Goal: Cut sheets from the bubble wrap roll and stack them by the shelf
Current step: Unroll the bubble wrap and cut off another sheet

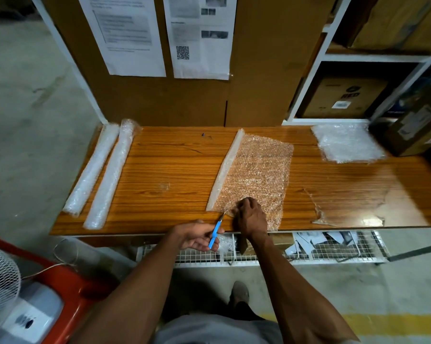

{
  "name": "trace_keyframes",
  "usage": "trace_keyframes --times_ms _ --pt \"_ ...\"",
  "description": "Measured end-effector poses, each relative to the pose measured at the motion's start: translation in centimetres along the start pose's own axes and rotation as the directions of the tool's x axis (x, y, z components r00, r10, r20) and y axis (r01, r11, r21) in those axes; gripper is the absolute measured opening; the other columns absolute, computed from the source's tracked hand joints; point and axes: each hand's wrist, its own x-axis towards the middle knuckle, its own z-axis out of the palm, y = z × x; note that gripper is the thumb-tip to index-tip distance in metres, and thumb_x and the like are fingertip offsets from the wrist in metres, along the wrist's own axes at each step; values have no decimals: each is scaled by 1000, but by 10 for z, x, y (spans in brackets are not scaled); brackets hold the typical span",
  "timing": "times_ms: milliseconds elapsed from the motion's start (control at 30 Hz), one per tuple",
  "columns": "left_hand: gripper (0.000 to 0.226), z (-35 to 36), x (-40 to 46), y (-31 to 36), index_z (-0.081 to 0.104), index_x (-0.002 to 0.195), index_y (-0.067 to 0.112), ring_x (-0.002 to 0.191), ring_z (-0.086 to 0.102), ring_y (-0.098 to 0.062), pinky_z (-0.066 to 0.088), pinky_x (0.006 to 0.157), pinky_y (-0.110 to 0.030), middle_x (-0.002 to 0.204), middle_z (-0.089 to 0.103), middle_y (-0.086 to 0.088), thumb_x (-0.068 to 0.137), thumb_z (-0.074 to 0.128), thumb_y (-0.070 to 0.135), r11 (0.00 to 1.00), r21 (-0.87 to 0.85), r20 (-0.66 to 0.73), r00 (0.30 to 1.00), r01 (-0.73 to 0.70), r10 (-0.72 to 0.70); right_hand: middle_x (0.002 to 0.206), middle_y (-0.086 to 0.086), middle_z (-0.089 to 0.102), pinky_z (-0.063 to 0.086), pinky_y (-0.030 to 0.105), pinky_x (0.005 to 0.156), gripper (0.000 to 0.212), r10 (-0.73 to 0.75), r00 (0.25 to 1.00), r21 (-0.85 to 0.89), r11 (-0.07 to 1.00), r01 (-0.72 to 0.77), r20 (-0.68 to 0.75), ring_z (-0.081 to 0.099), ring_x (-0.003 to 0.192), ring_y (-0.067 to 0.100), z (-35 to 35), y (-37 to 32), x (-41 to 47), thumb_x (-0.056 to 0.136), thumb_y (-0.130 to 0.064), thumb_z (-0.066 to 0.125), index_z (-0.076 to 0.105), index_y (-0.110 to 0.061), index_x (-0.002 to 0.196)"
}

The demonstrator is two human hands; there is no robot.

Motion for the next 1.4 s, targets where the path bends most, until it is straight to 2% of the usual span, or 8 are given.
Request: trace_keyframes --times_ms 167,333,500,700,867,1000,1267,1400 --pt "21 8 4 3 75 95 18 86 77 -17 60 69 -21 108 77 -12 100 66 37 1000 13 -28 1000 -8 8 166 17 24 24 54 123 58 24 1000 -63 998 -23 19 26 152 36 3 -1 2 105 -46 52 36 -14 151" --pt "17 10 7 3 73 99 10 85 77 -19 58 61 -20 109 76 -16 98 70 27 1000 -4 -64 998 -5 5 175 10 -9 -2 56 128 78 93 982 -58 995 -85 163 -7 161 32 12 7 4 108 -53 40 4 -18 168" --pt "15 12 12 -2 72 103 -3 86 78 -21 56 59 -18 98 78 -12 95 71 10 1000 22 -97 995 -3 5 175 8 -11 -2 55 129 78 88 981 -60 995 -79 170 -9 162 29 15 13 2 109 -55 38 2 -17 168" --pt "15 10 14 1 72 105 -3 86 77 -21 58 62 -21 93 79 -12 97 67 8 1000 -13 -76 997 7 -8 176 9 -9 -3 55 128 80 83 982 -30 996 -80 167 -8 162 29 15 14 2 108 -55 40 3 -17 168" --pt "25 4 14 8 69 115 -7 96 76 -26 62 71 -28 112 75 -22 97 68 11 998 -55 24 999 36 -35 176 11 -6 -1 56 128 81 81 985 -8 997 -81 150 -6 162 30 11 11 2 107 -52 47 6 -17 167" --pt "20 3 19 11 73 109 0 104 75 -31 64 76 -36 124 70 -24 97 70 16 993 -87 47 996 74 -70 176 11 -4 0 55 128 83 88 987 25 995 -92 135 -2 162 30 7 10 2 104 -48 55 10 -17 167" --pt "22 10 23 21 74 106 9 96 77 -22 60 68 -25 115 75 -16 96 71 29 998 -59 -27 999 36 -38 175 9 -12 -3 59 127 85 75 983 17 997 -79 170 -10 162 29 2 10 4 103 -44 57 6 -24 168" --pt "18 13 28 26 74 104 8 89 77 -20 59 62 -22 113 75 -18 98 69 24 998 -54 -52 998 17 -20 174 8 -19 -8 63 124 85 87 971 -17 996 -86 221 -17 160 31 0 12 5 104 -48 52 0 -26 168"
